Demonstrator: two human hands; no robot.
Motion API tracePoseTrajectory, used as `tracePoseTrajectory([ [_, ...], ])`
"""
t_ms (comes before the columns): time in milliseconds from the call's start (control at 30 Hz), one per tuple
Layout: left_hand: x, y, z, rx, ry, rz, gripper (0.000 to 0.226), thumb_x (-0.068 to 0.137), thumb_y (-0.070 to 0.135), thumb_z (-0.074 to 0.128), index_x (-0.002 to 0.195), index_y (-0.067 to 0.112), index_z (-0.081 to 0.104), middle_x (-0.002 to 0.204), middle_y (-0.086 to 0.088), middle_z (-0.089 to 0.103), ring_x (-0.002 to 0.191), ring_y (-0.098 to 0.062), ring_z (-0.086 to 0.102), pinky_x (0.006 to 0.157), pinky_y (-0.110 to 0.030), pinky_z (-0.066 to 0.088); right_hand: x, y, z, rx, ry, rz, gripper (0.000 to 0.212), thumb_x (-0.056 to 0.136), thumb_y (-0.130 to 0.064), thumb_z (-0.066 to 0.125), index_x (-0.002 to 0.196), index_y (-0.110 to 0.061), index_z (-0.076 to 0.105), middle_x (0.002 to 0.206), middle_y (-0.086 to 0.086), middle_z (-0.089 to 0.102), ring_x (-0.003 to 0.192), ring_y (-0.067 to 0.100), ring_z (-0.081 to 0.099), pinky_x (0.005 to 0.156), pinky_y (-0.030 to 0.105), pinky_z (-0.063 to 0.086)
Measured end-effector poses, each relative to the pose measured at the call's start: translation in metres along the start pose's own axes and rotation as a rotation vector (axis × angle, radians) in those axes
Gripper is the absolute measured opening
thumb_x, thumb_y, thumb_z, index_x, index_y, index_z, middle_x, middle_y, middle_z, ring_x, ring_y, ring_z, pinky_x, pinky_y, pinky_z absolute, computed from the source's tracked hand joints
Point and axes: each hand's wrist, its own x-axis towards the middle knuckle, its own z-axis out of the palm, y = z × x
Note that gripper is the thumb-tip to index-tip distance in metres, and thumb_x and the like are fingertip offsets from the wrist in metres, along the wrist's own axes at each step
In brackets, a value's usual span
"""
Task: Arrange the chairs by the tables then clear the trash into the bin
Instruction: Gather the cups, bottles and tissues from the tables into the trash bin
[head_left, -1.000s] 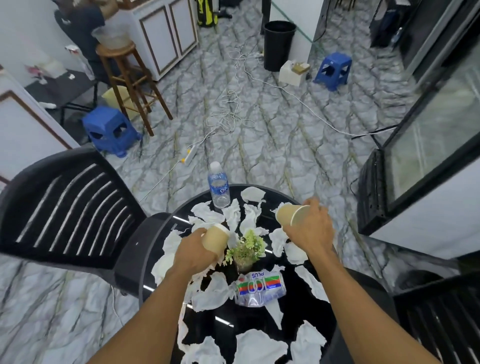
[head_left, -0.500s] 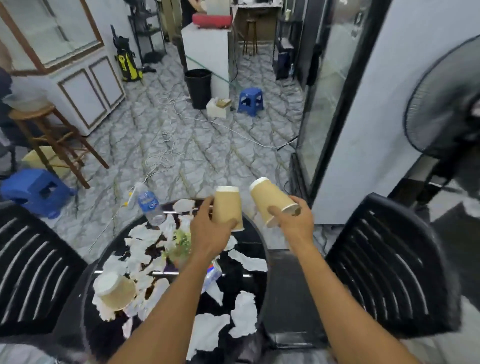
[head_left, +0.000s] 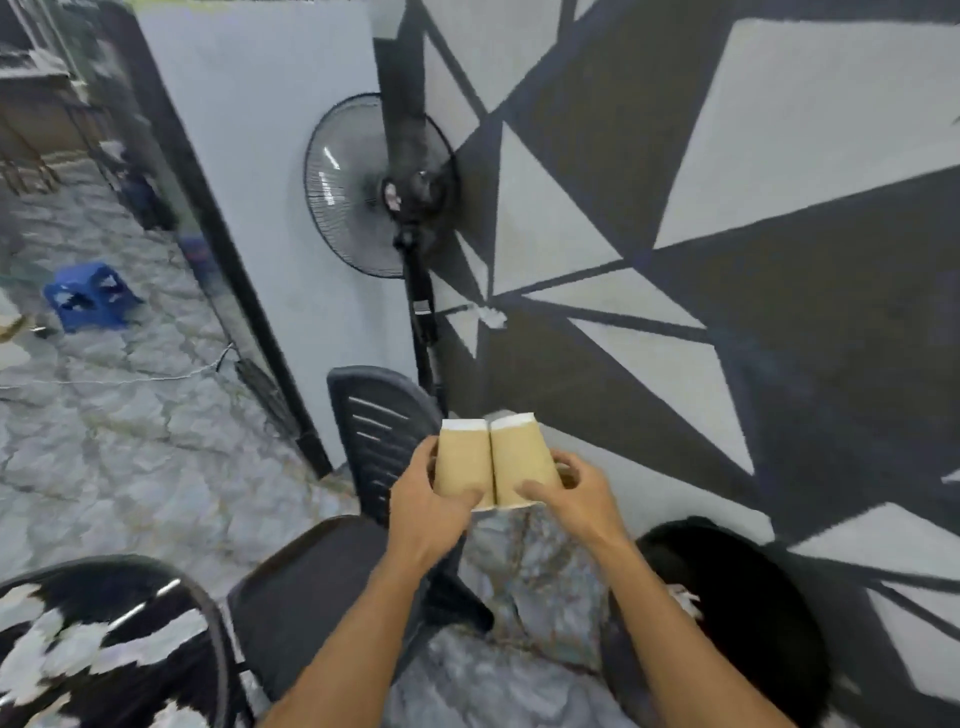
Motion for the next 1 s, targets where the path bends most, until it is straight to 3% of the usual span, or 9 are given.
tracePoseTrajectory([
  [167, -0.006, 0.023, 0.100, 0.080, -0.237, 0.063, 0.081, 0.069, 0.030, 0.086, 0.139, 0.034, 0.045, 0.125, 0.011, 0.060, 0.109, -0.010, 0.059, 0.091, -0.032, 0.052, -0.024, 0.060, -0.088, -0.013, 0.229, 0.089, 0.063, 0.062, -0.036, 0.091, 0.118, -0.021, 0.064, 0.108, -0.006, 0.068, 0.094, 0.006, 0.064, 0.077, 0.024, 0.052],
  [300, -0.013, 0.030, 0.168, 0.117, -0.404, 0.078, 0.078, 0.070, 0.030, 0.087, 0.136, 0.033, 0.046, 0.122, 0.011, 0.060, 0.107, -0.010, 0.058, 0.090, -0.031, 0.051, -0.041, 0.096, -0.132, 0.012, 0.368, 0.189, 0.056, 0.063, -0.029, 0.092, 0.109, -0.024, 0.062, 0.100, -0.011, 0.064, 0.090, 0.000, 0.061, 0.069, 0.014, 0.047],
  [400, -0.012, 0.028, 0.213, 0.153, -0.531, 0.064, 0.081, 0.067, 0.036, 0.086, 0.136, 0.038, 0.044, 0.124, 0.012, 0.060, 0.108, -0.011, 0.059, 0.093, -0.038, 0.054, -0.046, 0.122, -0.159, 0.005, 0.411, 0.286, 0.055, 0.066, -0.029, 0.091, 0.110, -0.026, 0.058, 0.100, -0.012, 0.063, 0.084, -0.003, 0.059, 0.060, 0.011, 0.045],
  [567, 0.002, 0.024, 0.277, 0.216, -0.681, 0.094, 0.082, 0.062, 0.046, 0.081, 0.134, 0.040, 0.043, 0.123, 0.012, 0.060, 0.110, -0.013, 0.058, 0.094, -0.044, 0.053, -0.036, 0.153, -0.190, -0.045, 0.503, 0.429, 0.064, 0.064, -0.031, 0.090, 0.120, -0.021, 0.060, 0.104, -0.009, 0.064, 0.087, 0.001, 0.059, 0.067, 0.014, 0.045],
  [700, 0.013, 0.022, 0.317, 0.251, -0.807, 0.110, 0.077, 0.063, 0.042, 0.080, 0.130, 0.049, 0.041, 0.118, 0.015, 0.060, 0.107, -0.013, 0.059, 0.091, -0.043, 0.054, -0.027, 0.171, -0.207, -0.082, 0.539, 0.525, 0.071, 0.064, -0.030, 0.090, 0.126, -0.019, 0.057, 0.106, -0.009, 0.062, 0.090, 0.006, 0.057, 0.070, 0.017, 0.044],
  [1000, 0.016, 0.017, 0.389, 0.455, -0.941, 0.169, 0.084, 0.070, 0.044, 0.078, 0.142, 0.038, 0.034, 0.131, 0.010, 0.055, 0.119, -0.017, 0.051, 0.099, -0.035, 0.045, -0.013, 0.227, -0.234, -0.057, 0.587, 0.710, 0.076, 0.058, -0.044, 0.089, 0.123, -0.020, 0.059, 0.105, -0.009, 0.065, 0.092, 0.010, 0.060, 0.078, 0.026, 0.051],
])
